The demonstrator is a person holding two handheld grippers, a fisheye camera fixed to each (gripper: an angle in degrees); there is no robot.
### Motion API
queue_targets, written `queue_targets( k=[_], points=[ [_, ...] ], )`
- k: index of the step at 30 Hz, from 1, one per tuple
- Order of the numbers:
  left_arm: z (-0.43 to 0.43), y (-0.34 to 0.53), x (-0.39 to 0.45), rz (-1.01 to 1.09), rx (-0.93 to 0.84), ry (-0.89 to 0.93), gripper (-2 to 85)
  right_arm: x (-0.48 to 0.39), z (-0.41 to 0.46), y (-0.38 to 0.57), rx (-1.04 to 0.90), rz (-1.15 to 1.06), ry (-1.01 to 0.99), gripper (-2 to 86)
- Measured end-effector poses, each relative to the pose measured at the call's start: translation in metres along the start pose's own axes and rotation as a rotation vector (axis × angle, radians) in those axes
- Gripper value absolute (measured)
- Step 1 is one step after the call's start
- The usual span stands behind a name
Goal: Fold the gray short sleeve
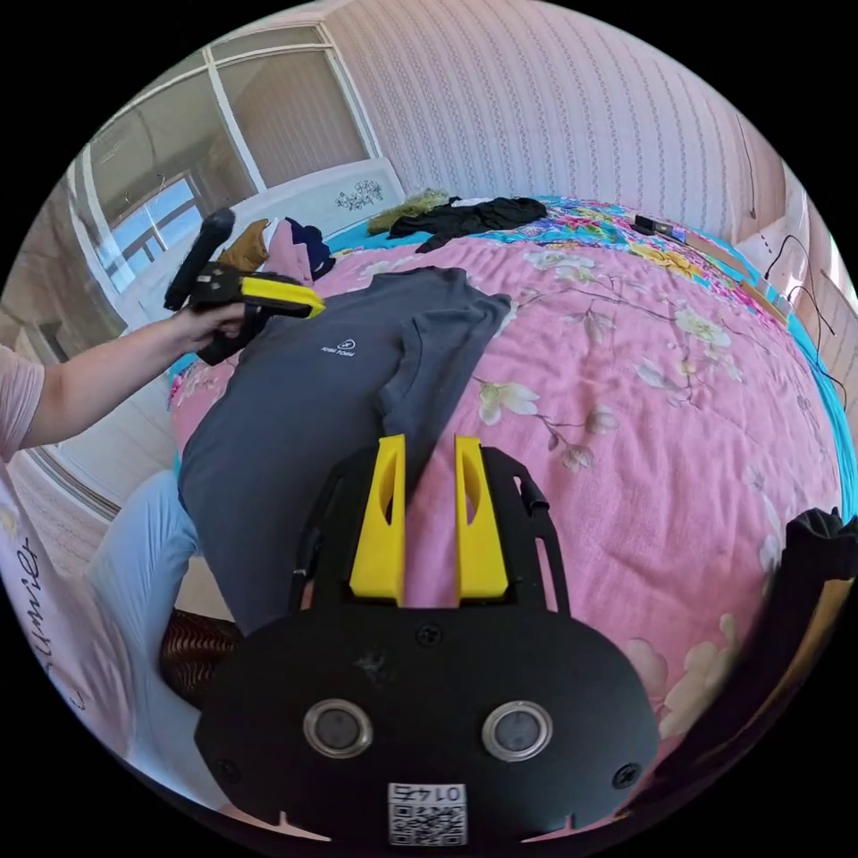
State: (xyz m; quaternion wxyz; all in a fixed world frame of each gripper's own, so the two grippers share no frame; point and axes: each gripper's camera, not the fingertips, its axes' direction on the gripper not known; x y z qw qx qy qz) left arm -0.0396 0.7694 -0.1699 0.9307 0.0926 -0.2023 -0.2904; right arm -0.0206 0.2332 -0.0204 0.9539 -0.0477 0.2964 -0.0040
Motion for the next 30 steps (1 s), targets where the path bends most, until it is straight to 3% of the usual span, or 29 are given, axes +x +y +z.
queue_targets(
  k=[3,7,13,16,18,23,24,30],
  points=[
    [-0.012,0.09,-0.065,-0.243,-0.046,0.061,4.7,-0.023,-0.003,-0.015,0.002,-0.04,-0.006,7.9],
    [-0.02,0.167,-0.121,-0.449,-0.063,0.194,5.9,-0.078,0.027,-0.083,-0.027,-0.148,-0.285,7.6],
    [-0.033,0.178,-0.139,-0.532,0.071,0.208,6.7,-0.2,0.123,-0.215,-0.141,-0.38,-0.395,8.6],
    [-0.019,0.175,-0.155,-0.594,0.049,0.262,7.4,-0.251,0.173,-0.269,-0.198,-0.43,-0.425,9.9],
    [-0.016,0.178,-0.164,-0.632,0.056,0.293,7.6,-0.275,0.2,-0.295,-0.234,-0.433,-0.405,10.6],
    [-0.031,0.191,-0.176,-0.632,0.107,0.292,7.3,-0.308,0.282,-0.325,-0.387,-0.446,-0.12,10.6],
    [-0.032,0.192,-0.177,-0.63,0.105,0.295,7.1,-0.307,0.3,-0.327,-0.452,-0.44,-0.114,10.1],
    [-0.048,0.194,-0.191,-0.587,0.118,0.318,4.3,-0.29,0.3,-0.341,-0.416,-0.298,-0.211,3.3]
  ],
)
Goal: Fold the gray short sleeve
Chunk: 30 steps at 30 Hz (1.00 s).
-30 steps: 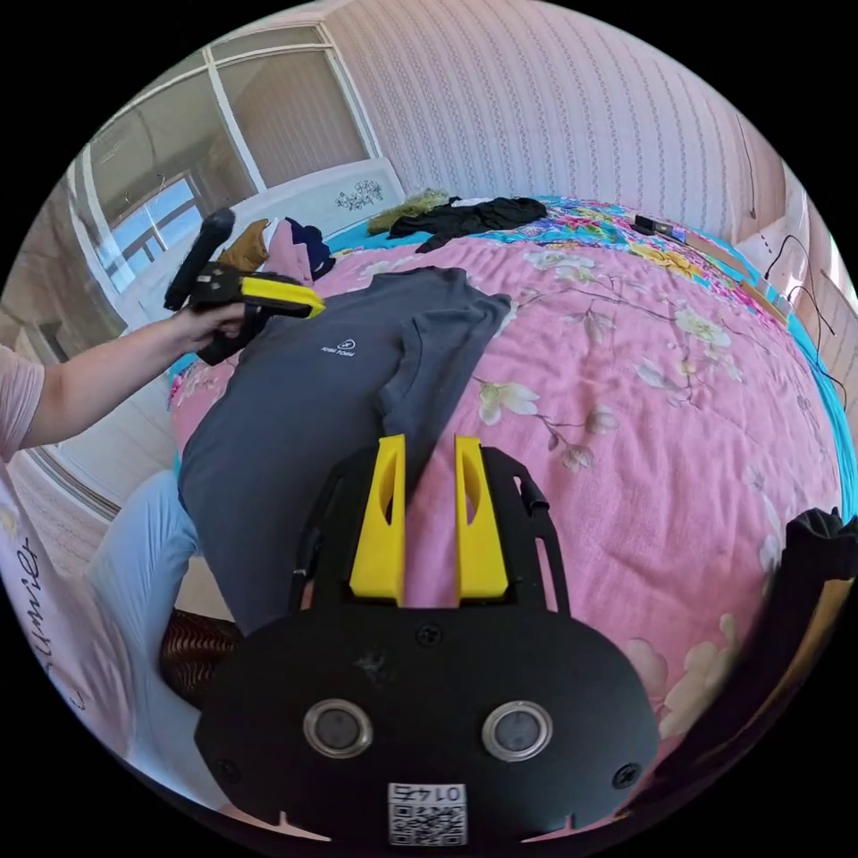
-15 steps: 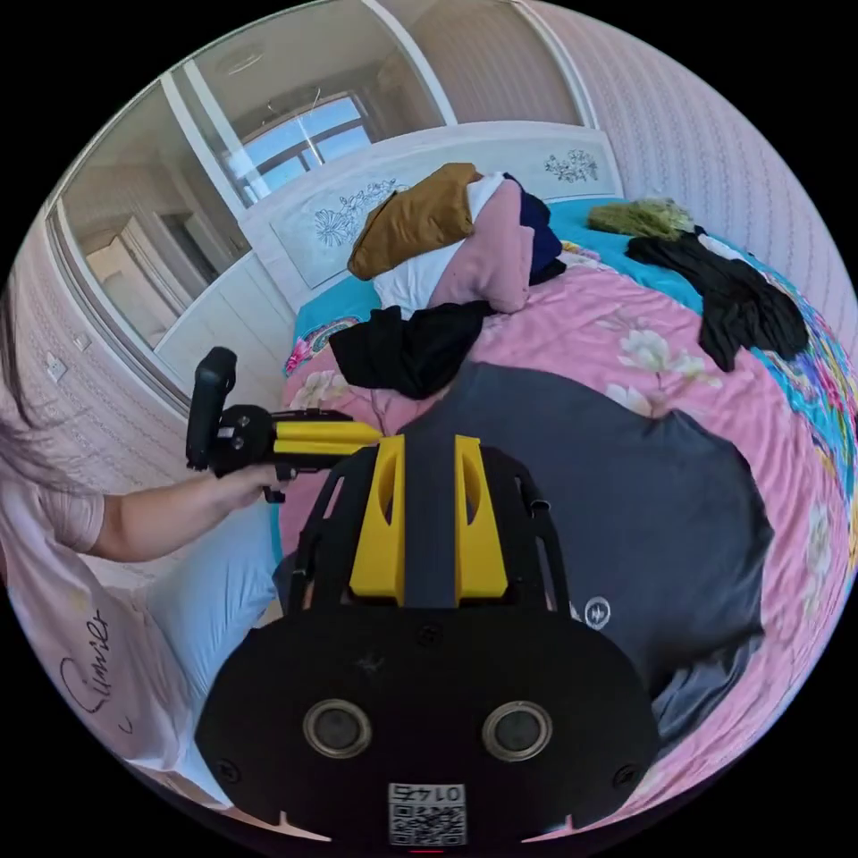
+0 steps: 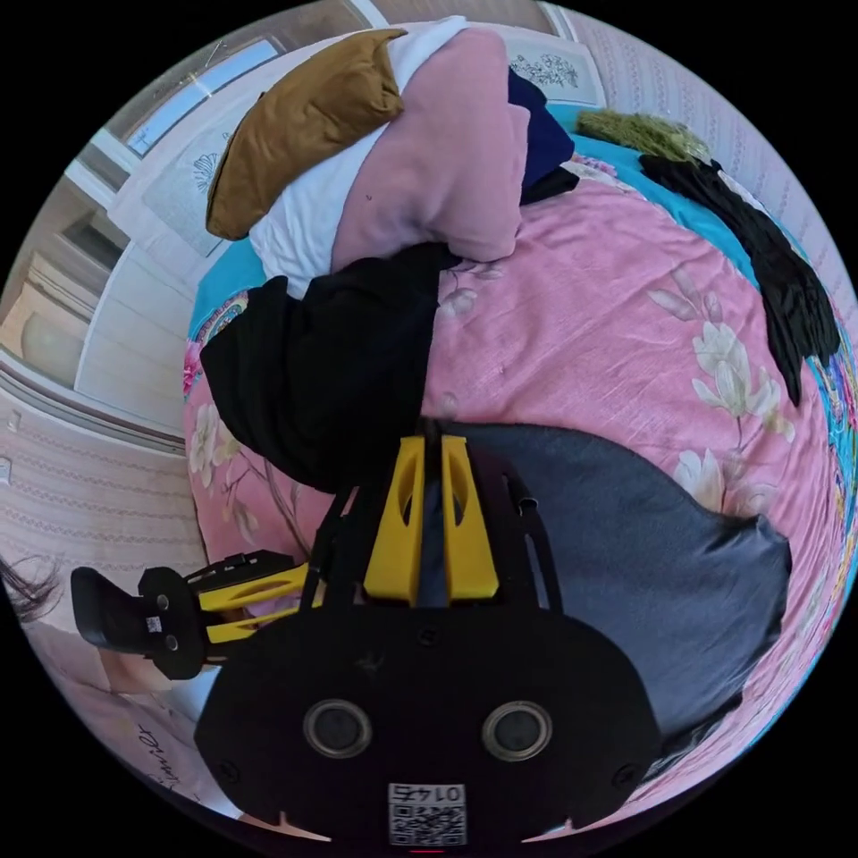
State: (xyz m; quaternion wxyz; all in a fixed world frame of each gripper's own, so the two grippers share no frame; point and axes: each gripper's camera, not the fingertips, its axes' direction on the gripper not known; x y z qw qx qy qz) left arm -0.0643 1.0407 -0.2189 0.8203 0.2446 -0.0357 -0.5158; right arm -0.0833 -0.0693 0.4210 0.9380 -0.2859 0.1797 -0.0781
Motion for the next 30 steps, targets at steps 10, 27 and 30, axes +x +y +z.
queue_targets(
  k=[10,27,30],
  points=[
    [-0.034,-0.013,0.001,0.054,-0.011,0.006,2.6,0.019,-0.044,0.006,0.072,0.019,-0.018,1.7],
    [-0.078,-0.047,0.059,0.262,-0.02,0.155,5.3,0.128,-0.118,0.14,0.13,0.283,-0.037,6.2],
    [-0.076,-0.067,0.044,0.226,-0.022,0.169,5.1,0.145,-0.138,0.167,0.178,0.292,-0.041,6.6]
  ],
)
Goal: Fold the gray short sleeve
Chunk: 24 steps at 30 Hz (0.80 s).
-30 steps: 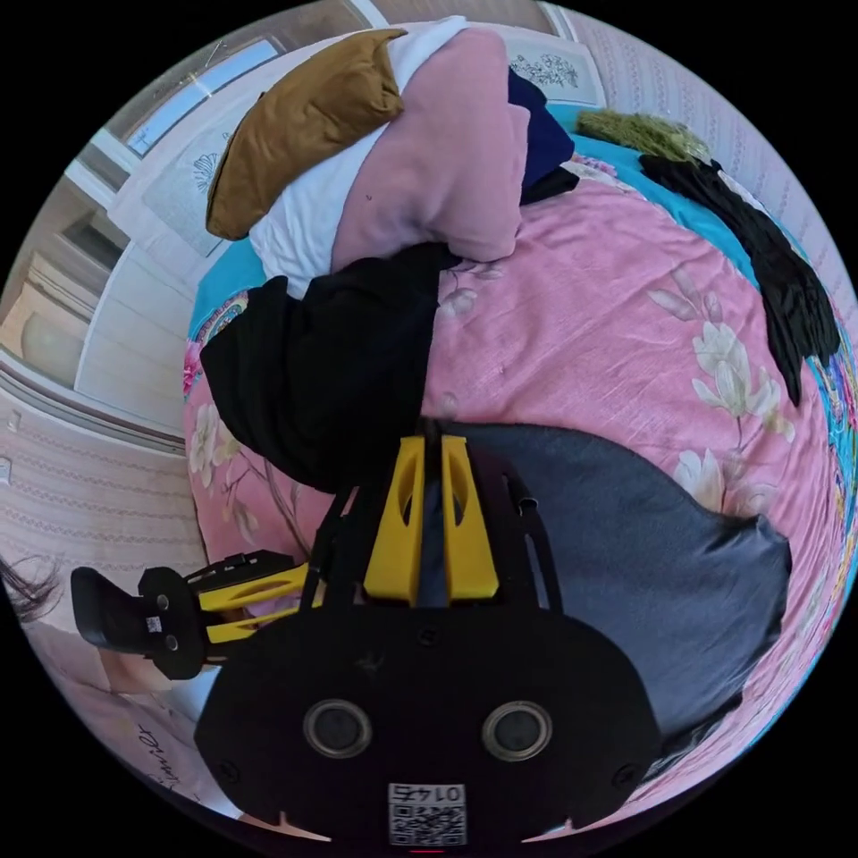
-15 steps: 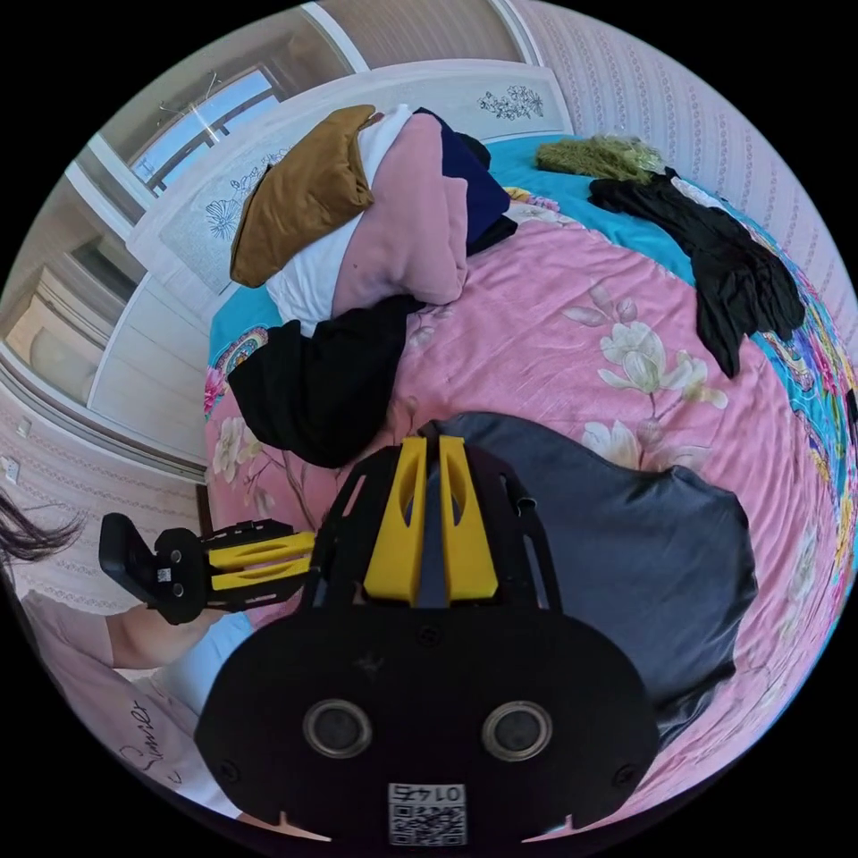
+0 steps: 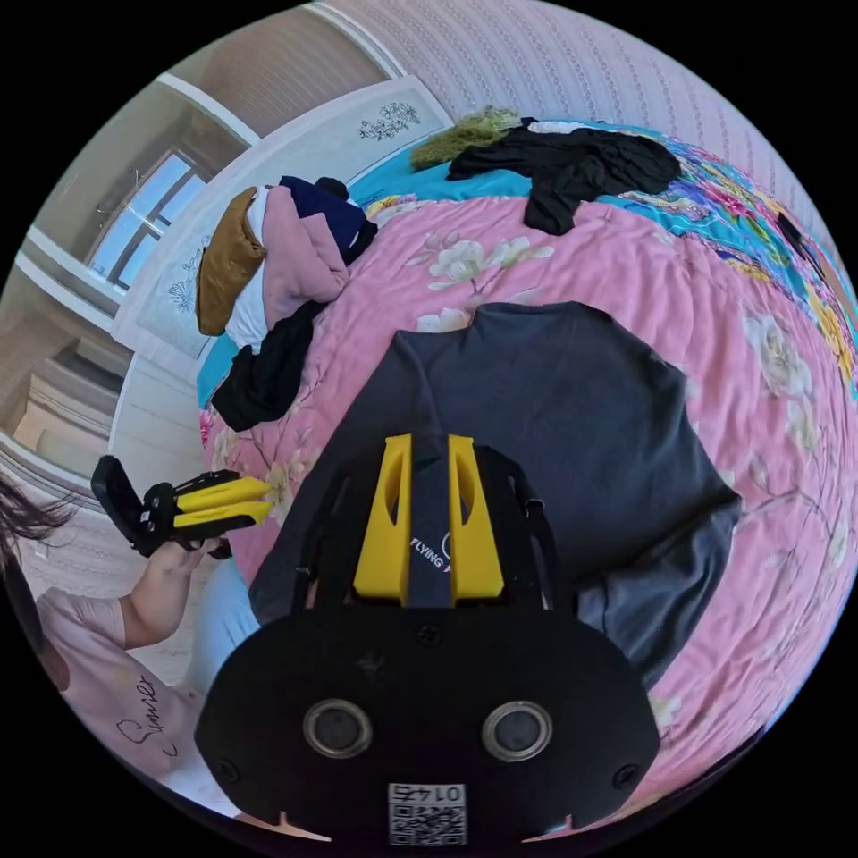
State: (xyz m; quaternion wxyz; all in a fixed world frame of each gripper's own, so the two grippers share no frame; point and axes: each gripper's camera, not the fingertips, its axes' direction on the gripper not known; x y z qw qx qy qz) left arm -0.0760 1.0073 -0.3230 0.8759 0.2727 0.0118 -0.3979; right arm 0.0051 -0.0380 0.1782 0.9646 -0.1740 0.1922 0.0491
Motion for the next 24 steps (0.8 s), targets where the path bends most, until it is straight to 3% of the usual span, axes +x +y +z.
queue_targets(
  k=[9,12,16,20,24],
  points=[
    [0.054,-0.112,-0.054,-0.131,0.009,-0.025,6.3,0.101,-0.075,0.053,0.029,0.204,0.291,7.5],
    [0.073,-0.137,-0.055,-0.163,0.014,0.0,7.3,0.134,-0.076,0.061,-0.003,0.312,0.249,7.9],
    [0.114,-0.158,-0.046,-0.166,-0.118,-0.026,7.6,0.161,-0.071,0.072,0.023,0.379,0.152,7.5],
    [0.124,-0.167,-0.03,-0.077,-0.133,-0.078,0.7,0.17,-0.075,0.08,0.04,0.343,0.093,4.2],
    [0.123,-0.176,-0.016,-0.025,-0.15,-0.139,-0.7,0.178,-0.09,0.086,0.035,0.307,0.083,2.2]
  ],
)
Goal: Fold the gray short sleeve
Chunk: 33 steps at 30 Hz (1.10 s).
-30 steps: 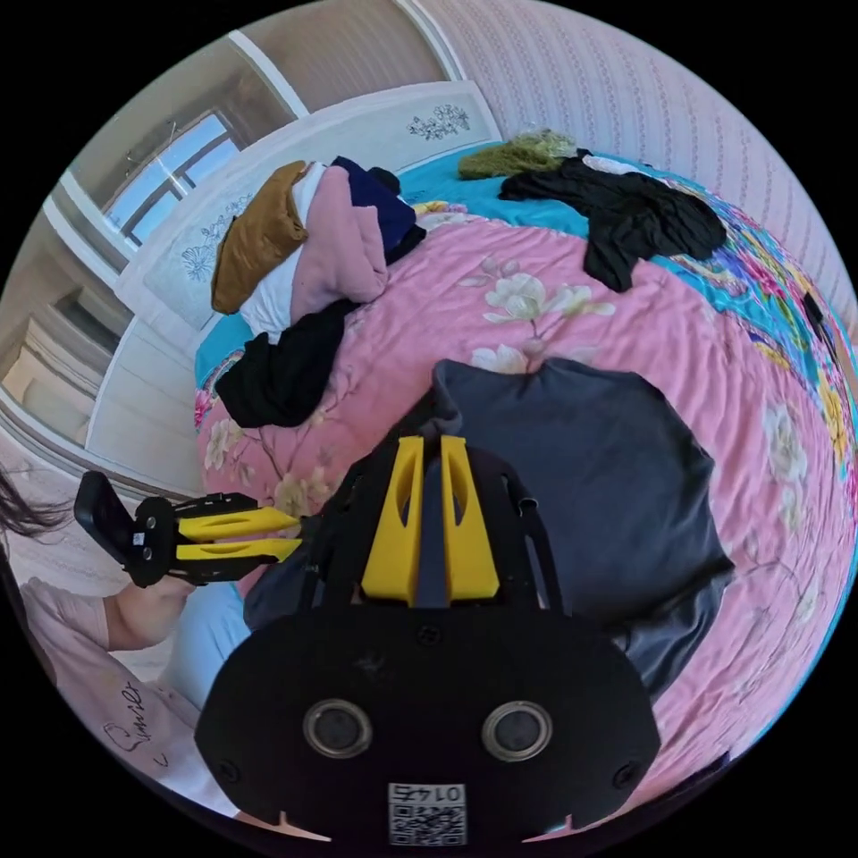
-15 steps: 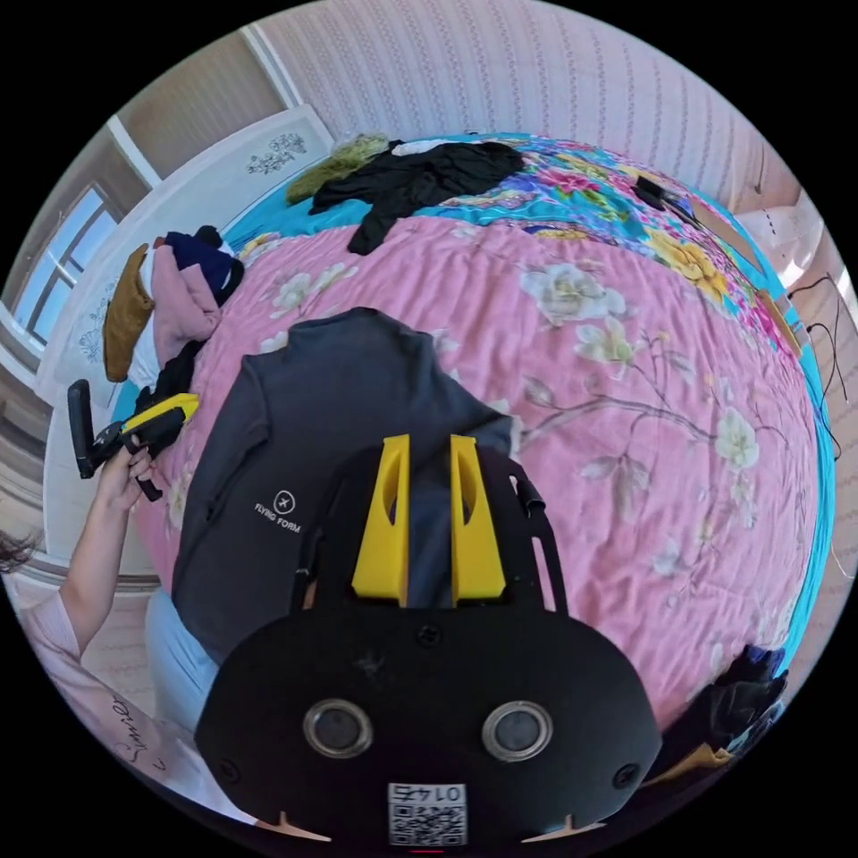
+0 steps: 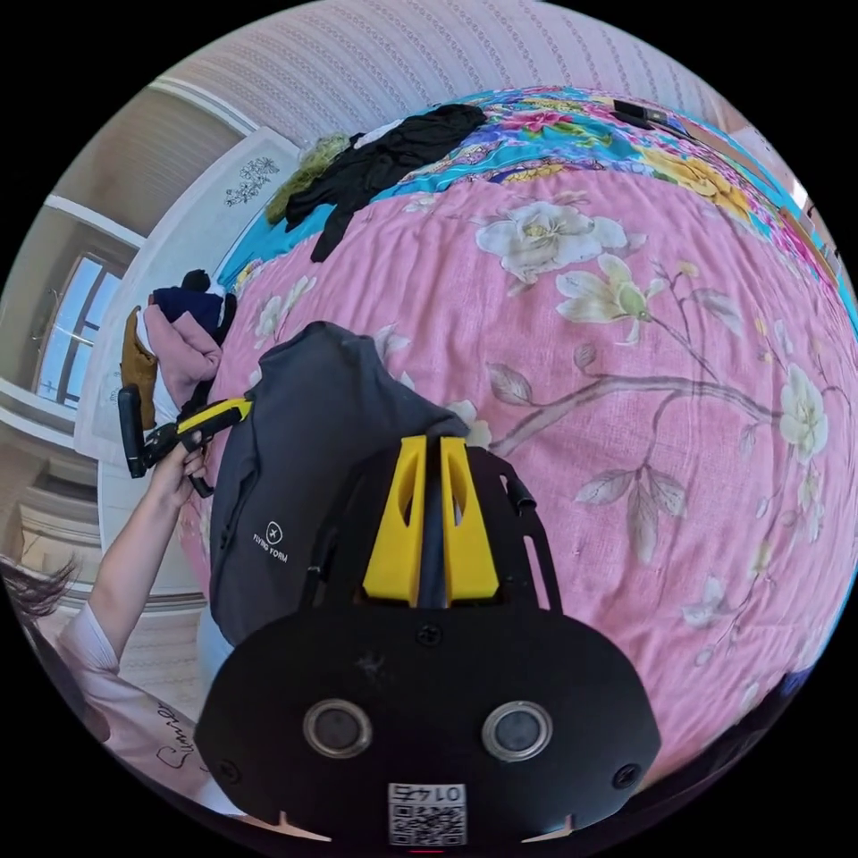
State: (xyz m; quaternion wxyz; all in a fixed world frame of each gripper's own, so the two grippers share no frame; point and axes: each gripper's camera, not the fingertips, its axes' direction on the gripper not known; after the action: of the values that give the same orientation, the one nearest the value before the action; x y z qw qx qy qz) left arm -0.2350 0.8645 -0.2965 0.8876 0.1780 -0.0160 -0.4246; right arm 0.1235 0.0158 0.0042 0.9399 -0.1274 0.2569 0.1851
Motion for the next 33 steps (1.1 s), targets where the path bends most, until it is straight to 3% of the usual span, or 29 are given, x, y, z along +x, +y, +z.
queue_targets(
  k=[3,9,16,22,28,33],
  points=[
    [-0.014,-0.012,0.009,0.014,0.036,-0.061,-0.9,0.009,-0.025,0.001,0.078,0.019,-0.009,1.7],
    [-0.065,-0.015,0.022,0.044,0.141,0.011,-1.0,0.025,-0.076,0.021,0.221,0.066,-0.145,1.5],
    [-0.148,0.108,0.044,0.203,0.225,0.062,-1.0,0.0,-0.12,0.129,0.205,-0.119,-0.225,1.5],
    [-0.172,0.246,0.048,0.132,0.127,0.256,-1.0,-0.016,-0.131,0.252,0.084,-0.145,-0.205,1.6],
    [-0.13,0.342,0.078,0.154,-0.06,0.259,-1.0,-0.031,-0.094,0.349,-0.112,-0.106,-0.146,1.9],
    [-0.134,0.36,0.079,0.085,-0.073,0.177,-0.8,-0.038,-0.076,0.378,-0.132,-0.09,-0.08,2.6]
  ],
)
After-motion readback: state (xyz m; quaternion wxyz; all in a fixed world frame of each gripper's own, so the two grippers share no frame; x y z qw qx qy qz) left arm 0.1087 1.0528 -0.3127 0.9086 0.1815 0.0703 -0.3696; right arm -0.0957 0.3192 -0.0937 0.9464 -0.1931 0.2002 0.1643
